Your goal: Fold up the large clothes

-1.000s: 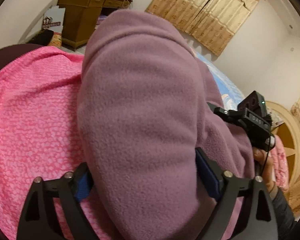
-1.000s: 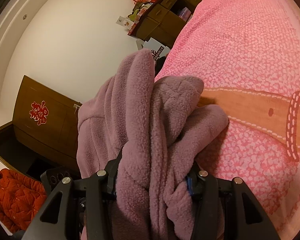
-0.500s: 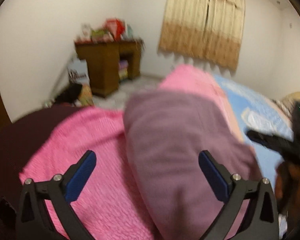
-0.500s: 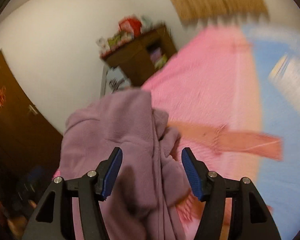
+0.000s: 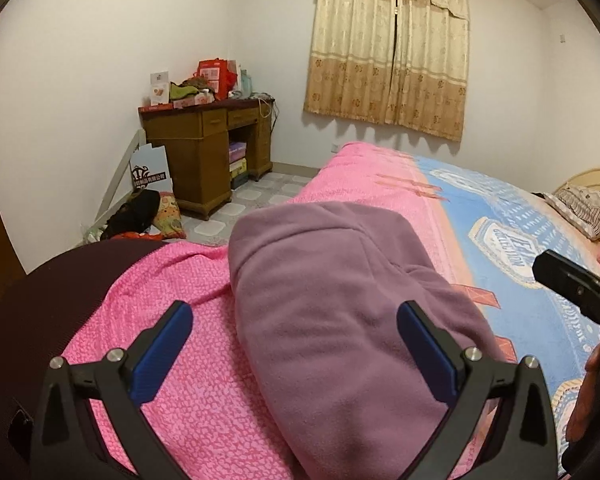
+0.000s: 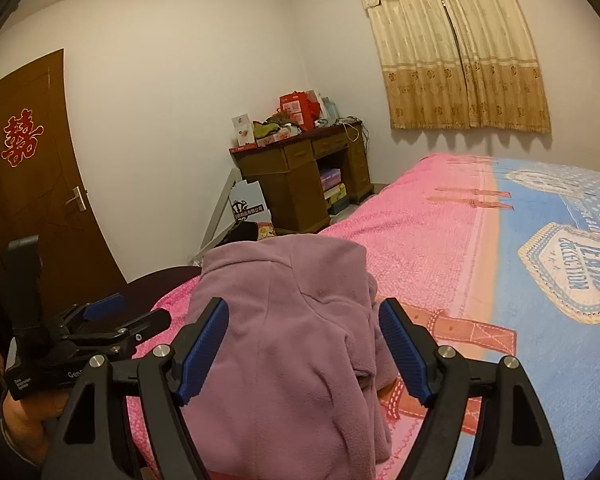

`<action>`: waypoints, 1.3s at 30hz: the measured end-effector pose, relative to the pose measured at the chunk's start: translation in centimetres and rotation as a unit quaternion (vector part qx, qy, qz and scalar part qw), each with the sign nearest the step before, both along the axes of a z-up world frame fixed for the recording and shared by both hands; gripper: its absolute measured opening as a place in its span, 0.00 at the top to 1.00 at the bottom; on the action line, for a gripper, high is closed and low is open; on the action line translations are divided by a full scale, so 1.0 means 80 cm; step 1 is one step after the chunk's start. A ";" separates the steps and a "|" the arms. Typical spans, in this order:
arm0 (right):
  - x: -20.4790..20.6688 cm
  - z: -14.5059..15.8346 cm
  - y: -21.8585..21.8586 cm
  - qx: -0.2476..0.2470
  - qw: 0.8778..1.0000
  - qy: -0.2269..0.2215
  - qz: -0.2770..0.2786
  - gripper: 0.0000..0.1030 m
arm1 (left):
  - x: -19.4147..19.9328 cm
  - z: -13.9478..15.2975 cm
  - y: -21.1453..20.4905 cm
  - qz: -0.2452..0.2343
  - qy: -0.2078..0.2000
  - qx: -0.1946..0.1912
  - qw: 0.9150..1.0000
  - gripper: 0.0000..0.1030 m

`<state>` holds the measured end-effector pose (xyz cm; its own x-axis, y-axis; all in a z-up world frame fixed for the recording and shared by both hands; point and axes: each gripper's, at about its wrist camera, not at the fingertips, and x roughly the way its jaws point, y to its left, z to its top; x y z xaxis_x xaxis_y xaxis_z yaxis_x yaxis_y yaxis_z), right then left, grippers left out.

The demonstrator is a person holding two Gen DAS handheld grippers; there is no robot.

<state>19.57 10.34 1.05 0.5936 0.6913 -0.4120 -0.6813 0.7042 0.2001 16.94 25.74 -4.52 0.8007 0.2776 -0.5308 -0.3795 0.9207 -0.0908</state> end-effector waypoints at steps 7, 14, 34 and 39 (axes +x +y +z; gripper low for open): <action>-0.007 -0.002 0.001 -0.004 1.000 -0.003 0.006 0.24 | 0.003 -0.006 0.004 0.003 0.010 -0.006 1.000 0.00; -0.004 -0.003 0.002 -0.002 1.000 -0.001 0.005 0.24 | 0.007 -0.007 0.000 0.002 0.023 -0.007 1.000 0.00; -0.014 0.003 0.019 -0.005 1.000 -0.013 0.026 0.24 | 0.008 -0.008 -0.002 0.016 0.027 0.006 0.999 0.00; -0.016 0.002 0.019 -0.004 0.999 -0.015 0.029 0.24 | 0.009 -0.009 0.001 0.021 0.030 0.008 0.999 0.00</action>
<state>18.27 11.87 1.18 0.5642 0.7215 -0.4013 -0.7267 0.6647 0.1734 17.65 25.81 -5.25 0.7552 0.3190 -0.5727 -0.4223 0.9049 -0.0529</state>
